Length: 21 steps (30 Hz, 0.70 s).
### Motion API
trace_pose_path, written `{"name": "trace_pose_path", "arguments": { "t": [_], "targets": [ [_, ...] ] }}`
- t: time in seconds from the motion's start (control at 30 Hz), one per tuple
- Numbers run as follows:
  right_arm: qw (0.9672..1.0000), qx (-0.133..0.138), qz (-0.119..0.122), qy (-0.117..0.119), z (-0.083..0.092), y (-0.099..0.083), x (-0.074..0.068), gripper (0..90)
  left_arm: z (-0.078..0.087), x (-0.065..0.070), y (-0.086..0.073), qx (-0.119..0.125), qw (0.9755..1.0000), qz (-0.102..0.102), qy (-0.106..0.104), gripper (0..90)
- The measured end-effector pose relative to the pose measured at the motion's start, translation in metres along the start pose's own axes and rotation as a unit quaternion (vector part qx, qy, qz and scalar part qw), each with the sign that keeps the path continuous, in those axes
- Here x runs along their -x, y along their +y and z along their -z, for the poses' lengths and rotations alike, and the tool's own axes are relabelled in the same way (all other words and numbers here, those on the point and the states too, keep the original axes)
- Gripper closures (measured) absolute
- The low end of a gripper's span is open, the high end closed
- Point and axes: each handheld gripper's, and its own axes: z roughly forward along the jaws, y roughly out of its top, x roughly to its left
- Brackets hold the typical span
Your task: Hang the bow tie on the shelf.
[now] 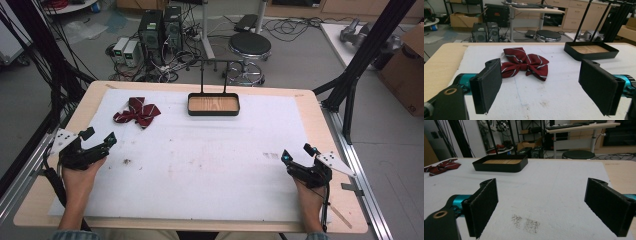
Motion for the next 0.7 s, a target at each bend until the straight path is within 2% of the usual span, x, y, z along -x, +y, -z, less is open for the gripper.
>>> {"name": "trace_pose_path", "arguments": {
  "t": [0.23, 0.5, 0.7],
  "targets": [
    [1.0000, 0.001, 0.003, 0.001, 0.0000, -0.0002, -0.0015, 10.8, -0.0006, 0.0016, -0.0012, -0.002, 1.0000, -0.006, -0.004, 19.4],
    [0.9999, -0.002, 0.013, -0.002, -0.0006, -0.0005, -0.0023, 10.8, 0.0006, 0.0037, -0.0007, 0.003, 0.9997, -0.014, -0.021, 20.5],
    [0.9999, -0.003, 0.016, -0.002, -0.0011, -0.0007, -0.0021, 10.8, -0.0011, 0.0045, -0.0015, 0.000, 0.9996, -0.016, -0.022, 21.6]
  ]
}}
